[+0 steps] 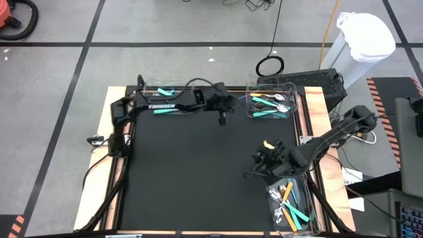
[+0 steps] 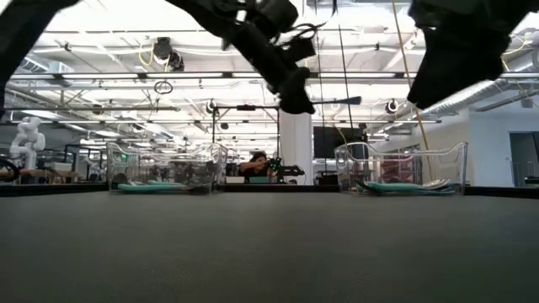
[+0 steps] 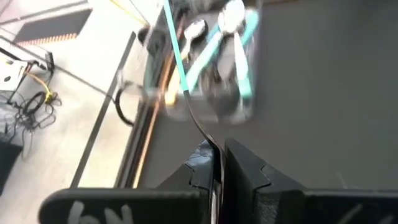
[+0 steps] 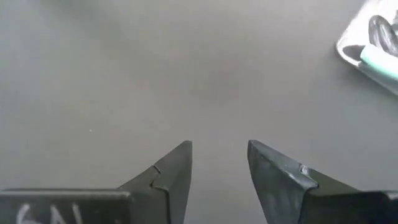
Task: Sort silverware by color (type)
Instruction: Put the blue spoon into the top right transparent bin
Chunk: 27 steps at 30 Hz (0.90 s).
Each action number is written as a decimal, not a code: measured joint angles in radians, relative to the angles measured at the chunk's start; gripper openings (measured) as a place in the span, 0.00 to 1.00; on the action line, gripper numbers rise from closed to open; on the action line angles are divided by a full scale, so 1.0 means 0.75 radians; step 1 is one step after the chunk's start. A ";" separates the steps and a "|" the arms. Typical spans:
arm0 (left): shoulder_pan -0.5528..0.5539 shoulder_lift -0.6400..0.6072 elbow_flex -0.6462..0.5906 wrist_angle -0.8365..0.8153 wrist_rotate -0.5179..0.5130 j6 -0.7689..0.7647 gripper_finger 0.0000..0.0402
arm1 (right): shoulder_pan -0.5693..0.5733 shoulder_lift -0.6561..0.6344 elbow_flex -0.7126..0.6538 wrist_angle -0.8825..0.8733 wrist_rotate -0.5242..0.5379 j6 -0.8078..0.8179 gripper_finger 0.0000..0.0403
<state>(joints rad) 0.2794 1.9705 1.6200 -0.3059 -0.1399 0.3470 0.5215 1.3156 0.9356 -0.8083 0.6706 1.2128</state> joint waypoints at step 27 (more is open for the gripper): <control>0.072 0.634 0.734 0.231 0.105 0.071 0.31 | 0.045 -0.114 -0.094 0.085 0.192 0.078 0.38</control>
<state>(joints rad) 0.3332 2.4457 2.1704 -0.1329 -0.0613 0.4001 0.5556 1.2304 0.8654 -0.7445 0.8143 1.2713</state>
